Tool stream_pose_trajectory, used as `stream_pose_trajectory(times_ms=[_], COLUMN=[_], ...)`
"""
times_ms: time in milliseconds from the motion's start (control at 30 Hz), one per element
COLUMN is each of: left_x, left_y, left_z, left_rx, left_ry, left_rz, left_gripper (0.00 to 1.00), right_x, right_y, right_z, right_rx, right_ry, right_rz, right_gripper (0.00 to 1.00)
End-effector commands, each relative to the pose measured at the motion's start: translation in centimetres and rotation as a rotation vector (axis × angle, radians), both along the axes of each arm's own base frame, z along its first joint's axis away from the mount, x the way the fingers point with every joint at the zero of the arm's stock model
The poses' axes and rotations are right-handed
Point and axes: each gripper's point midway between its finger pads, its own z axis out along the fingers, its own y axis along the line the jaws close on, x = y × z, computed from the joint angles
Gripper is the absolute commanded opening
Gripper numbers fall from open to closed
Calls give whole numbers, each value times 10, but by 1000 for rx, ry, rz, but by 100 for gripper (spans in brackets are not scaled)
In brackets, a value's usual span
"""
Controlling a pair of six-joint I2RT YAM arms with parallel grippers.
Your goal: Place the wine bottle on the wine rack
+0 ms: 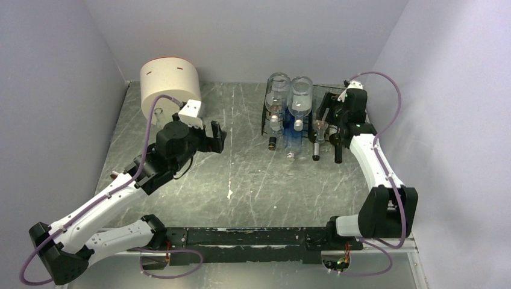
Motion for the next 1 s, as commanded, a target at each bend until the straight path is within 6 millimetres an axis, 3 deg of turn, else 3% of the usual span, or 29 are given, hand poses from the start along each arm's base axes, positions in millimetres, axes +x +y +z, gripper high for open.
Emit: stream_pose_trajectory(times_ms=[0,333,467,600,733,867,967], left_x=[8,32,37,44,52,61,69], left_y=[19,87,114,141,172,195,197], left_z=[22,43,52,46,26,-4,-21], left_rx=[11,100,124,130,72,51,32], left_ry=[-44,-68,-76,-26,50,147,202], left_rz=[102,355,436,530,619,646,601], left_gripper=[99,99,99,99,94,90,85], right_x=[-11,-46,-61,-71,-74,-79,-84], right_y=[8,66,102,147,179,199,205], right_z=[39,111,130,131,122,112,107], right_rx=[44,160,195,205,210,215,228], right_ry=[-63,-258,-323,-337,-310,-280,-269], right_rz=[36,263,361,462,521,561,575], right_gripper=[76,76,76,76,76,75,75])
